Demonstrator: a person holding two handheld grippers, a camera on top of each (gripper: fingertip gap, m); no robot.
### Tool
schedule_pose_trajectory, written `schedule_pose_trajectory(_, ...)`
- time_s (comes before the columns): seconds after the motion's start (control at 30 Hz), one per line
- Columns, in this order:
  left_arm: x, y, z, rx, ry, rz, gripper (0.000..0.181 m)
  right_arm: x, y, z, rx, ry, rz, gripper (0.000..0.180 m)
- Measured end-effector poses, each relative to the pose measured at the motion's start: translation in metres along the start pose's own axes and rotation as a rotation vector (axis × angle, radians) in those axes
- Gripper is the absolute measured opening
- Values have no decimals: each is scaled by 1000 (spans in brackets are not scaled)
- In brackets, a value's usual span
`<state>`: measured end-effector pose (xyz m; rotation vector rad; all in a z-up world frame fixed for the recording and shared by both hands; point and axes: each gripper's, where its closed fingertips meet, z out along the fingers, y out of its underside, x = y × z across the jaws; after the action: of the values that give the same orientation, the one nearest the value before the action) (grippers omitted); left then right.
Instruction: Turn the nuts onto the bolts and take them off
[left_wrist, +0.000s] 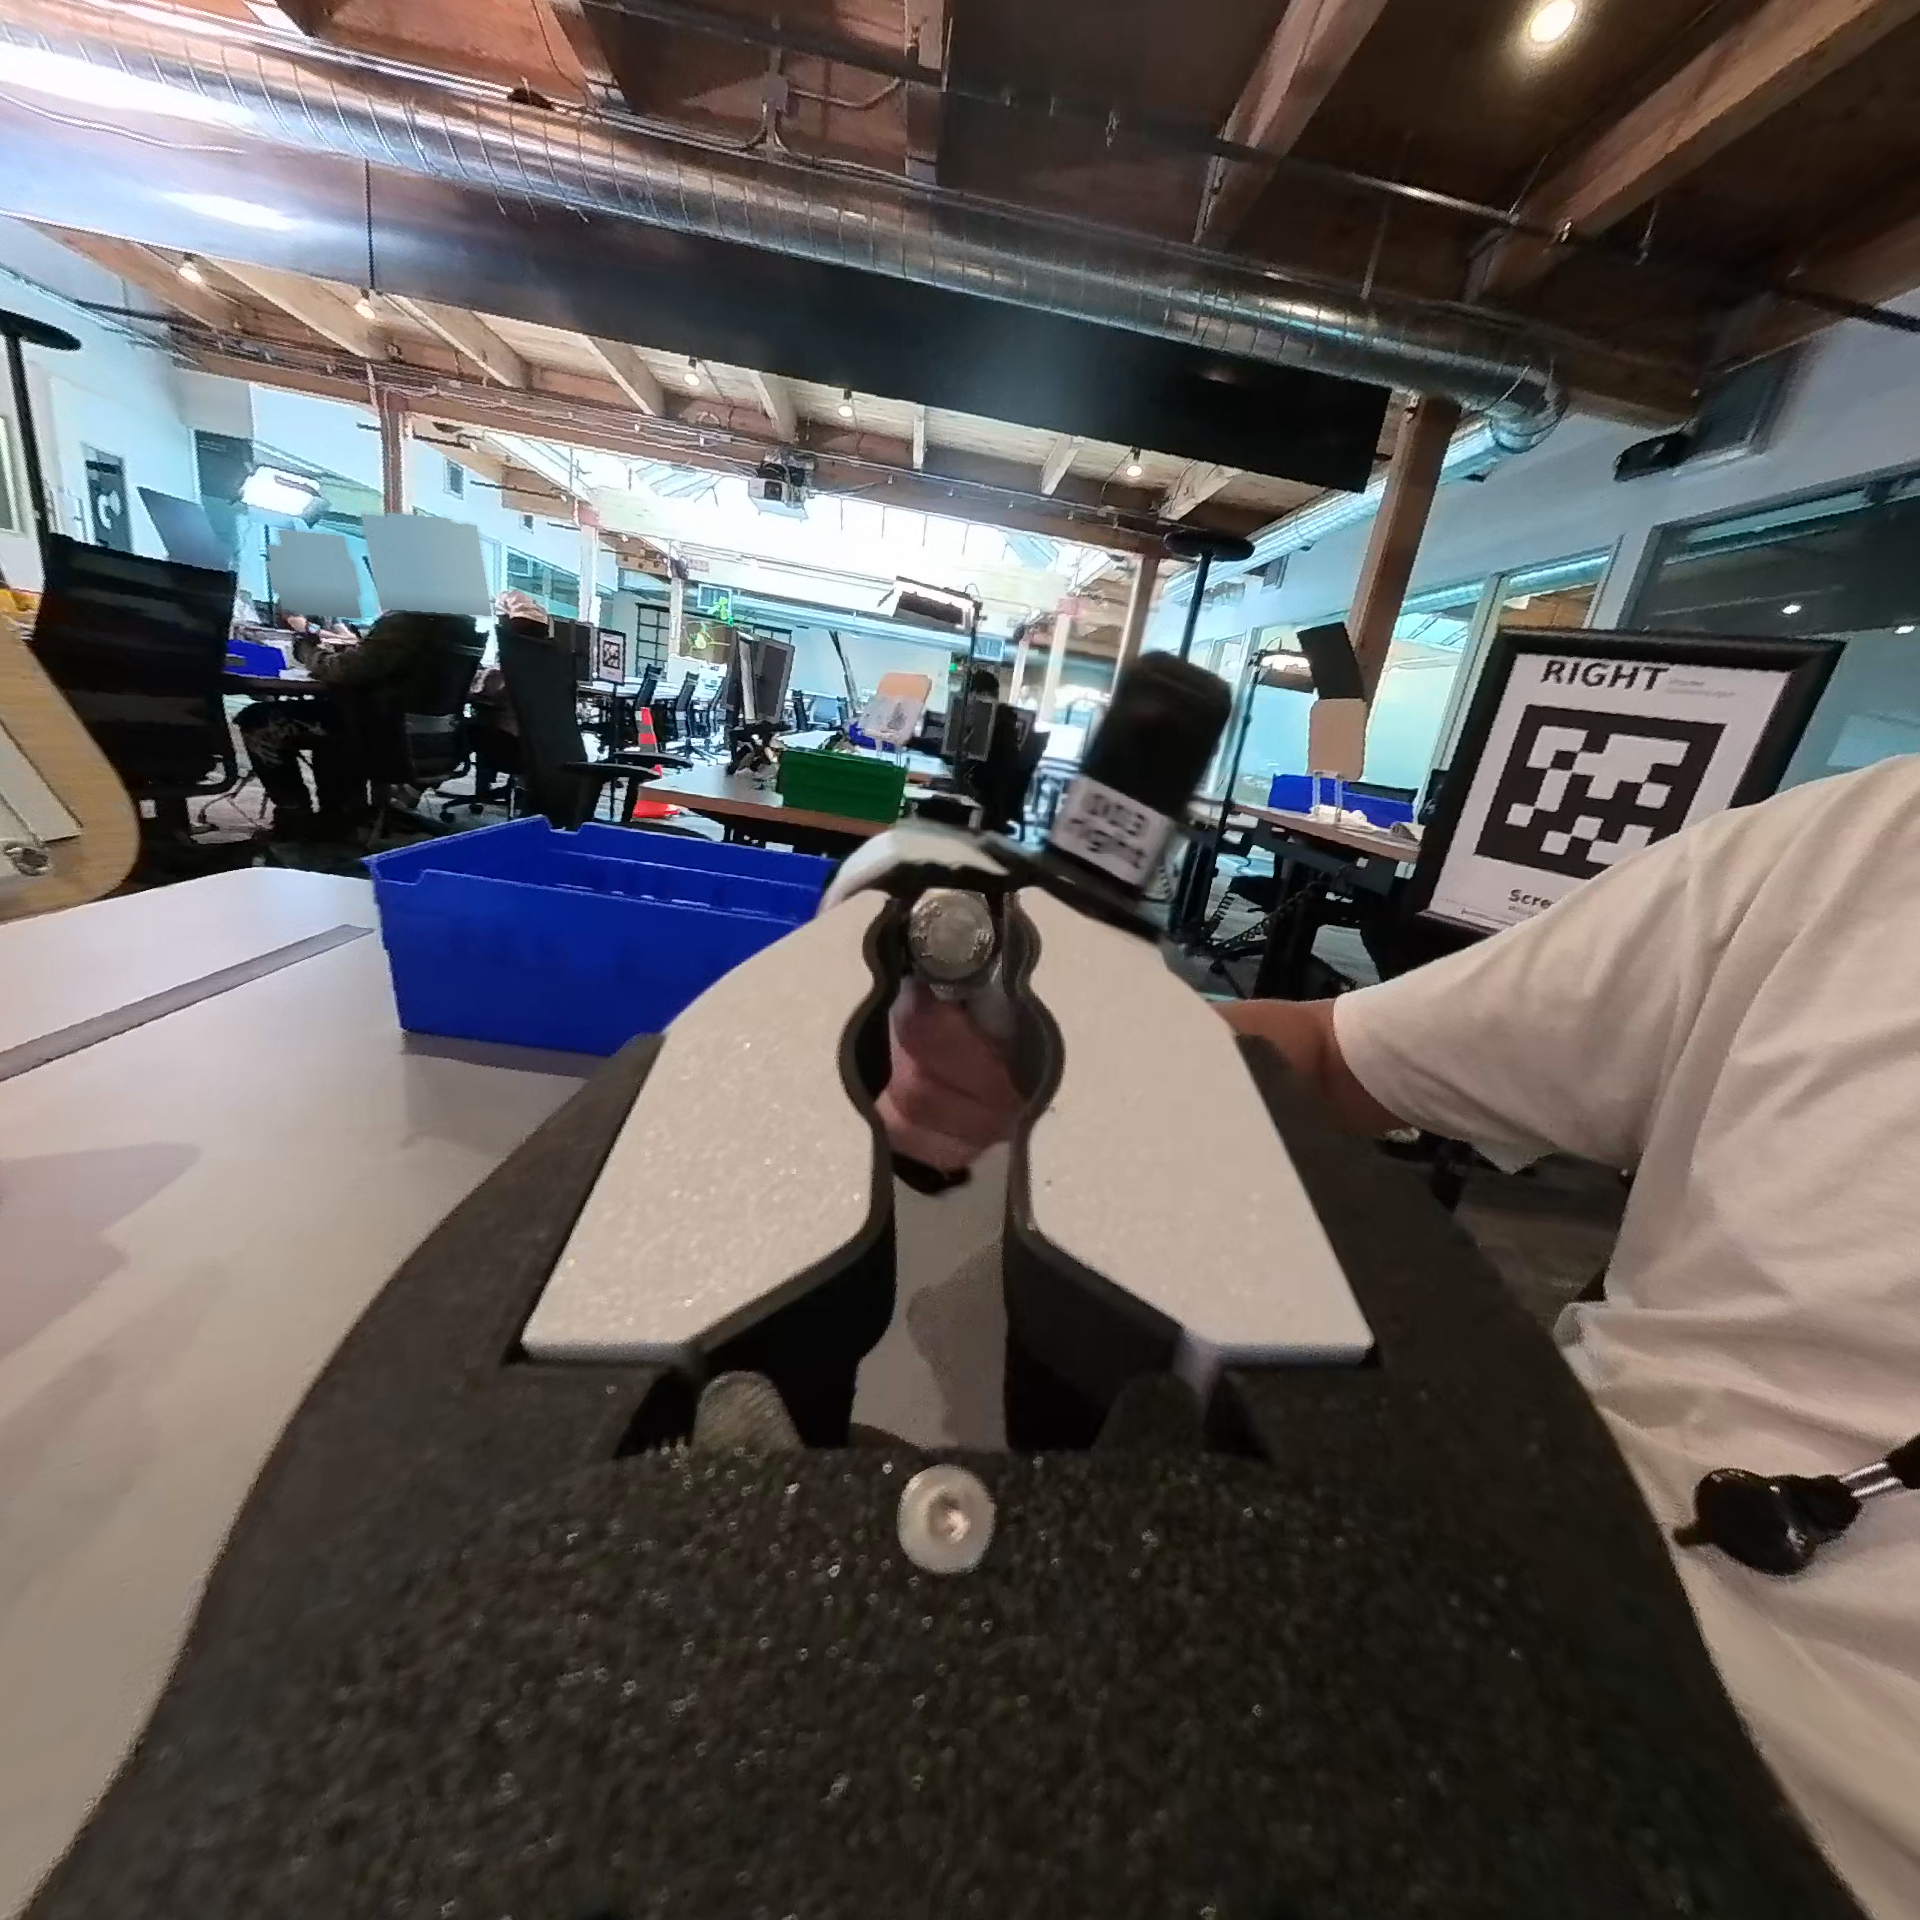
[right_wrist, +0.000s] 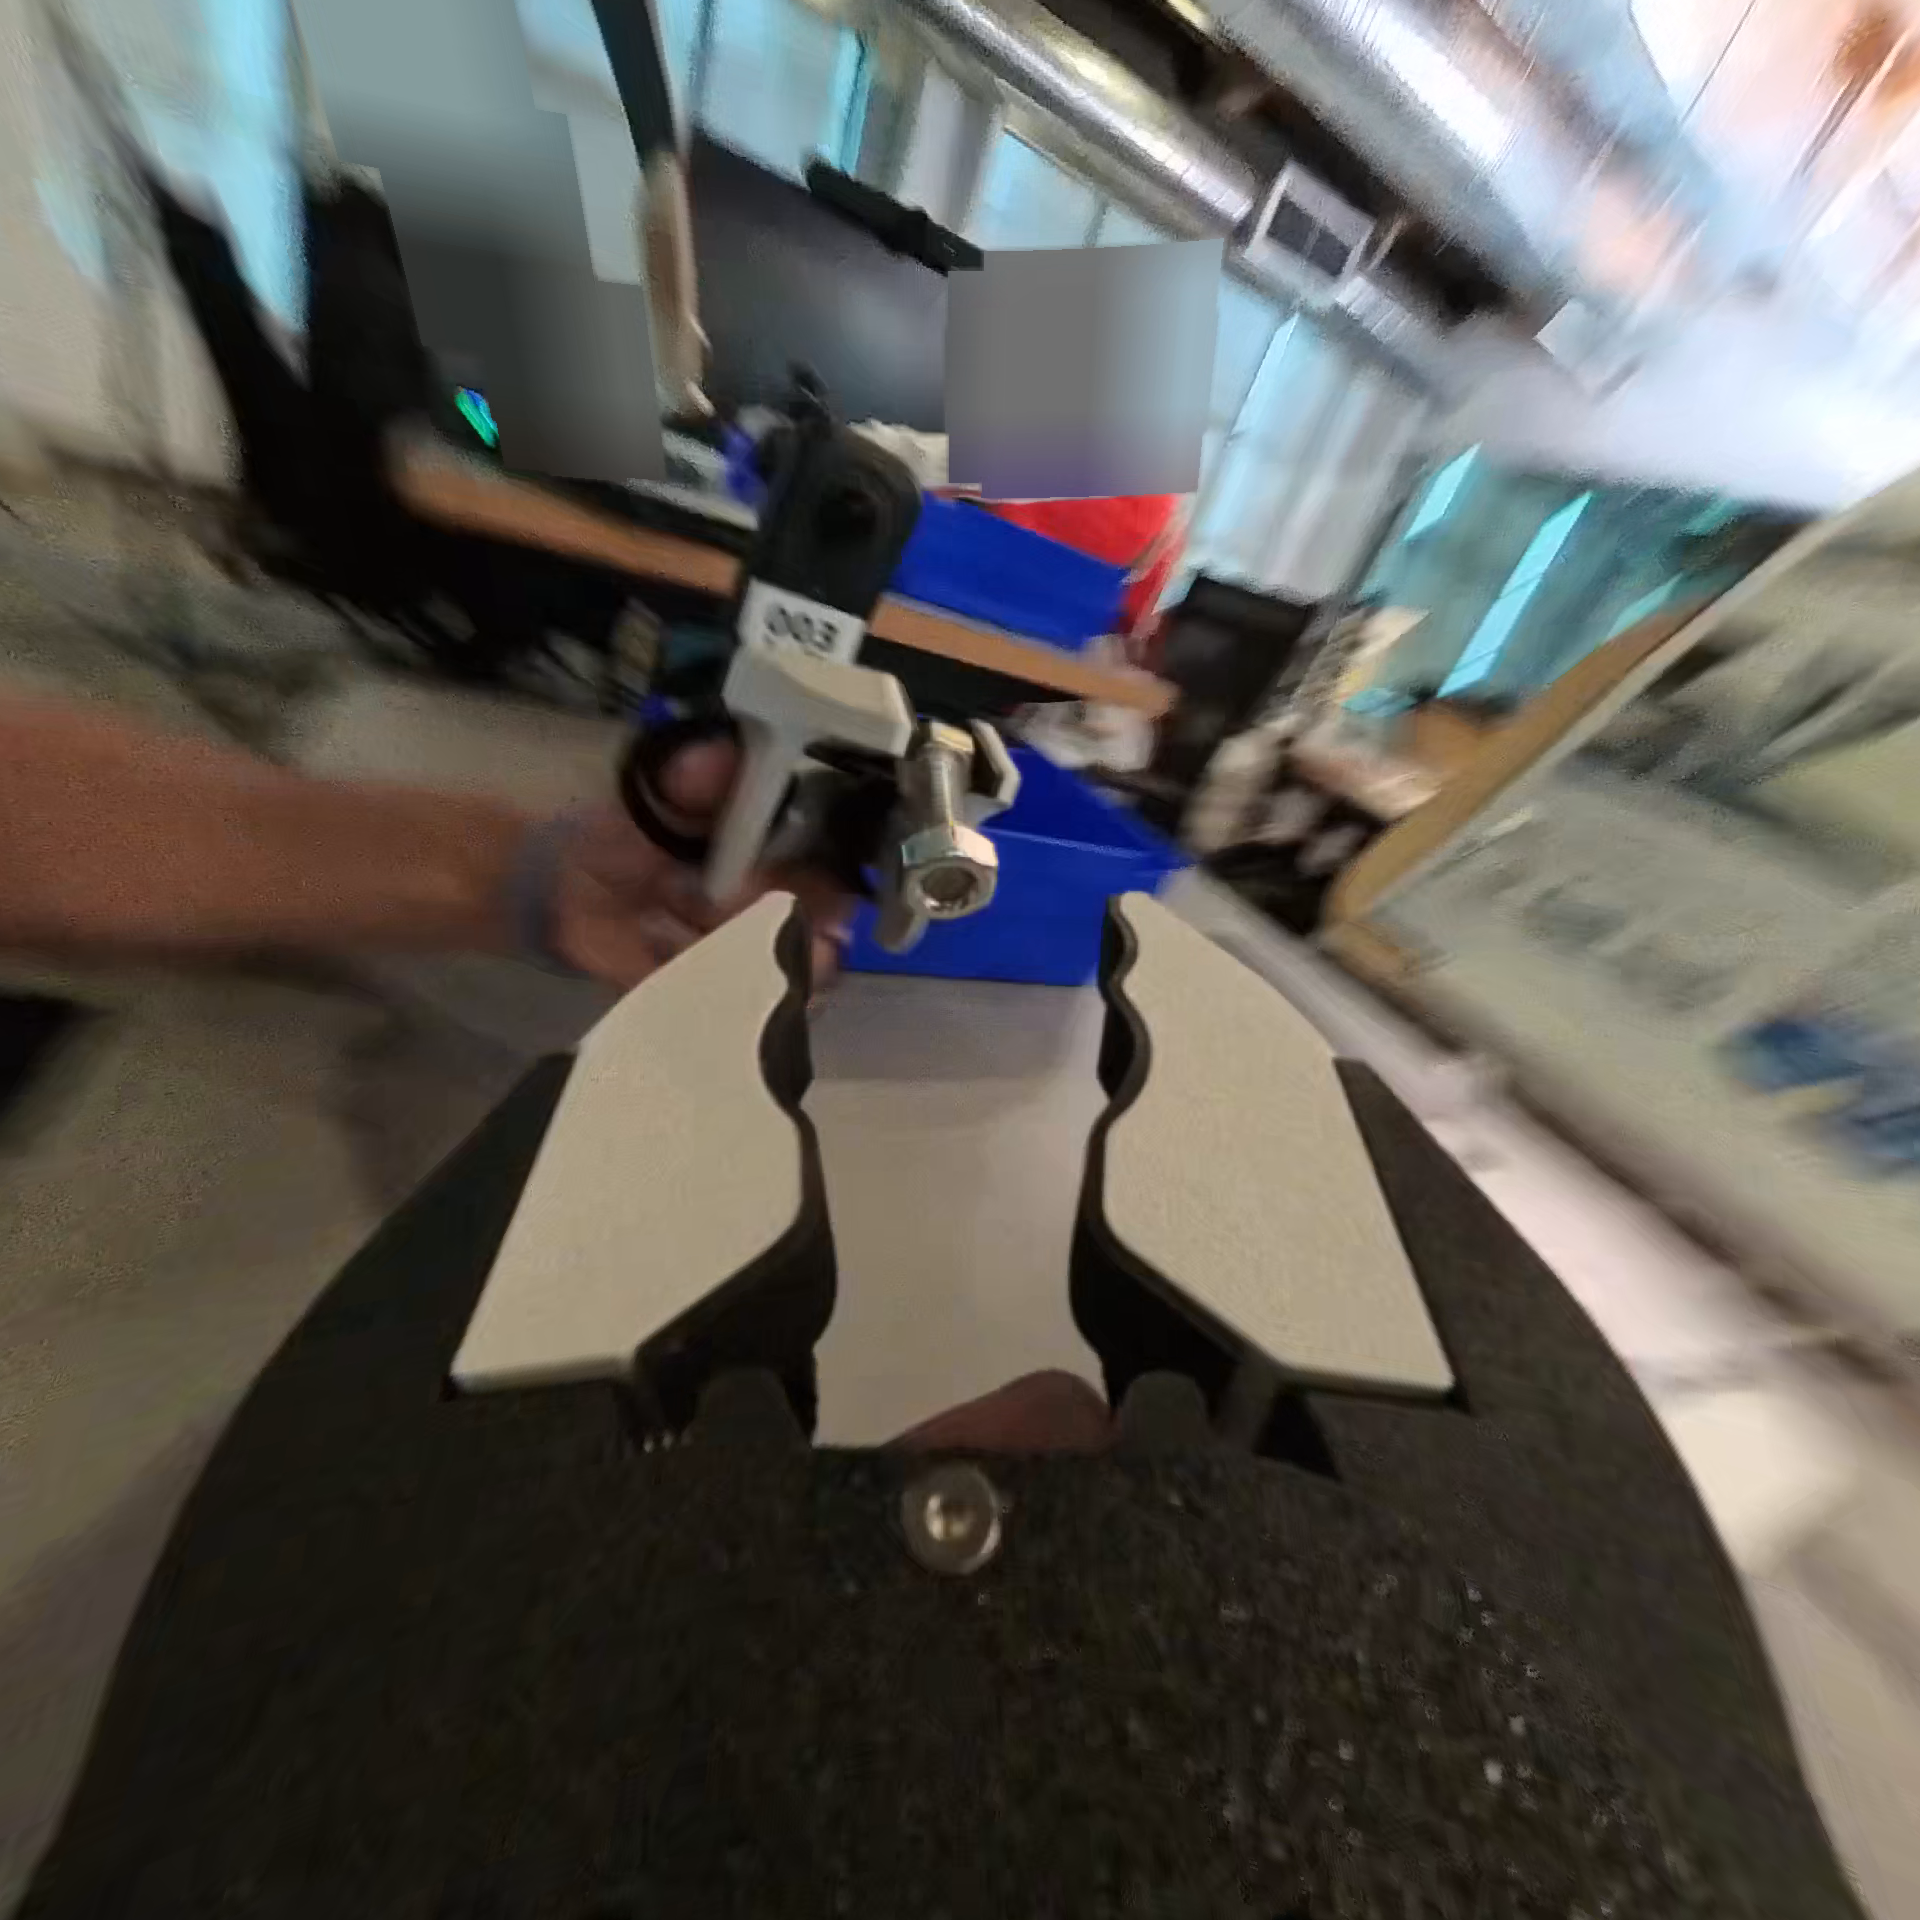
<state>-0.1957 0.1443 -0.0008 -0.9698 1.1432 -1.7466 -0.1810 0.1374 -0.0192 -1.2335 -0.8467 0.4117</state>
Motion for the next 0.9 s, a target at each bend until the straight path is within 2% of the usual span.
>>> schedule_pose_trajectory(0.1, 2, -1, 0, 8, 22, -24, 18, 1, -2, -4, -91, 162, -541, 49)
schedule_pose_trajectory(0.17, 4, 1, 1, 3, 38, -38, 18, -5, 0, -2, -127, 192, -753, 45)
schedule_pose_trajectory(0.27, 7, 5, 3, -17, 50, -37, 18, -9, 1, 3, -138, 217, -825, 38)
schedule_pose_trajectory(0.33, 9, 6, 4, -20, 65, -44, 18, -7, -2, 3, -120, 229, -802, 20)
schedule_pose_trajectory(0.4, 10, 7, 5, -23, 68, -44, 18, -7, -4, 2, -102, 228, -777, 17)
schedule_pose_trajectory(0.47, 10, 7, 5, -26, 66, -32, 18, -8, -4, 2, -90, 177, -618, 17)
schedule_pose_trajectory(0.53, 9, 7, 5, -31, 54, -16, 18, -9, -2, 2, -75, 83, -354, 17)
schedule_pose_trajectory(0.77, 3, 8, 3, -43, 6, 20, 18, -12, -2, 5, 32, -366, 901, 17)
schedule_pose_trajectory(0.83, 1, 10, 3, -47, 0, 20, 18, -13, 0, 5, 49, -464, 1154, 17)
schedule_pose_trajectory(0.9, 0, 9, 3, -38, -2, 15, 18, -12, -1, 5, 94, -487, 1272, 17)
